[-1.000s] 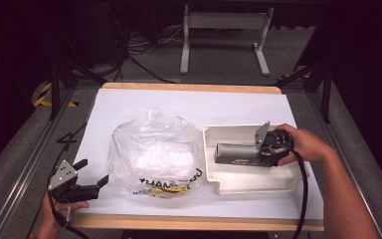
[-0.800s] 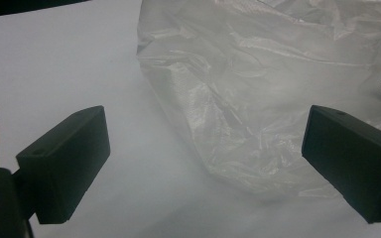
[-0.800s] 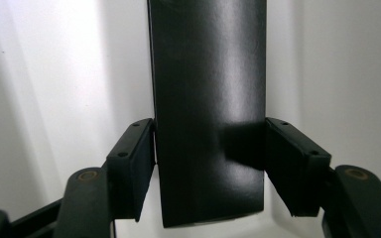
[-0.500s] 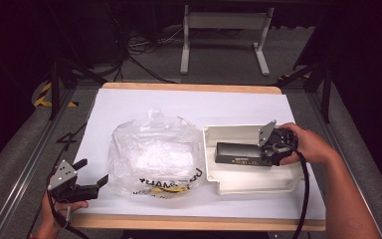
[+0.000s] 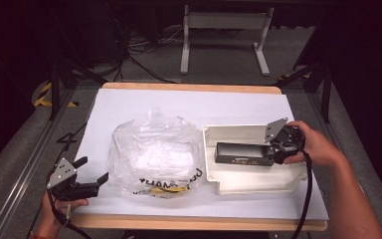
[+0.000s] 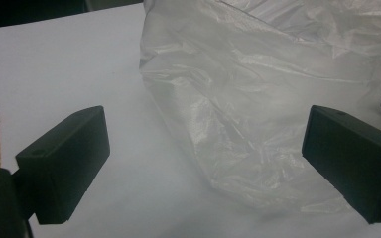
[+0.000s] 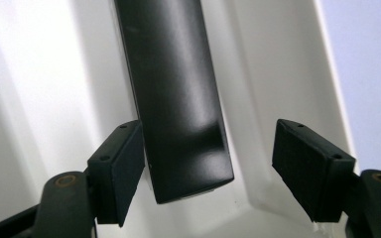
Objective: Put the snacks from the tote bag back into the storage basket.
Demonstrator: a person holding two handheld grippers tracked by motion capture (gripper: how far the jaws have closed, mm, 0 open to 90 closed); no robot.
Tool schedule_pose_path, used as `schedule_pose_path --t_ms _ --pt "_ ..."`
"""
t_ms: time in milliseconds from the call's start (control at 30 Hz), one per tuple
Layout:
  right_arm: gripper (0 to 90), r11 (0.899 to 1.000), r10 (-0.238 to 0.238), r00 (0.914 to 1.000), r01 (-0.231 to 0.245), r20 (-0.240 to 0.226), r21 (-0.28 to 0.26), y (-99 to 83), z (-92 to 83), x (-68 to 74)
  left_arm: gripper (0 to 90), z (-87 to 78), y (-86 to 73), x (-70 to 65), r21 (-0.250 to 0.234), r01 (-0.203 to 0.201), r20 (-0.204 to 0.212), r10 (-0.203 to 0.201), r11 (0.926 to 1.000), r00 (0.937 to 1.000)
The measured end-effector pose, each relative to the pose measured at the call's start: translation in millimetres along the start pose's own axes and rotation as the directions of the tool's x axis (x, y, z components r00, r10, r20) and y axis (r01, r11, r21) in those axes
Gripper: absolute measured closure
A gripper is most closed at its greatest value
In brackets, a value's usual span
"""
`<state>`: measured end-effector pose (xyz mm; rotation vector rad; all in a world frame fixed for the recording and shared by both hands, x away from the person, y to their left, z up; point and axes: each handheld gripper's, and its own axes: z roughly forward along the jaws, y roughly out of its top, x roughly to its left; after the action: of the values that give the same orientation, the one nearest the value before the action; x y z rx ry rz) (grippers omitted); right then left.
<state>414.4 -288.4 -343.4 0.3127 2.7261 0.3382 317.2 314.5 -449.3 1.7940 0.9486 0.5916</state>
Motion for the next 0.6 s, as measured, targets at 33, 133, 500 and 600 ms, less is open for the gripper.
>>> schedule_pose_path --t_ms 33,133,500,600 --pt "28.2 1.0 -0.001 1.0 0.001 0.005 -0.015 0.1 -1.2 0.2 5.5 1.4 0.9 0.4 0.003 -0.003 0.006 0.003 1.0 1.0" --pt "27.1 0.999 0.029 0.9991 -0.028 0.03 -0.046 0.9 -4.5 2.1 5.6 3.7 1.6 0.1 0.005 -0.006 0.009 0.006 1.0 0.9999" --pt "18.7 0.975 0.139 0.9834 -0.115 0.117 -0.19 -2.4 -23.6 18.9 5.5 12.8 8.2 -0.5 -0.006 -0.018 0.031 0.018 0.9998 0.9993" --pt "16.3 0.968 0.174 0.9771 -0.148 0.122 -0.201 -4.6 -25.9 21.0 5.4 14.4 9.3 -0.5 -0.007 -0.02 0.034 0.021 0.9998 0.9992"
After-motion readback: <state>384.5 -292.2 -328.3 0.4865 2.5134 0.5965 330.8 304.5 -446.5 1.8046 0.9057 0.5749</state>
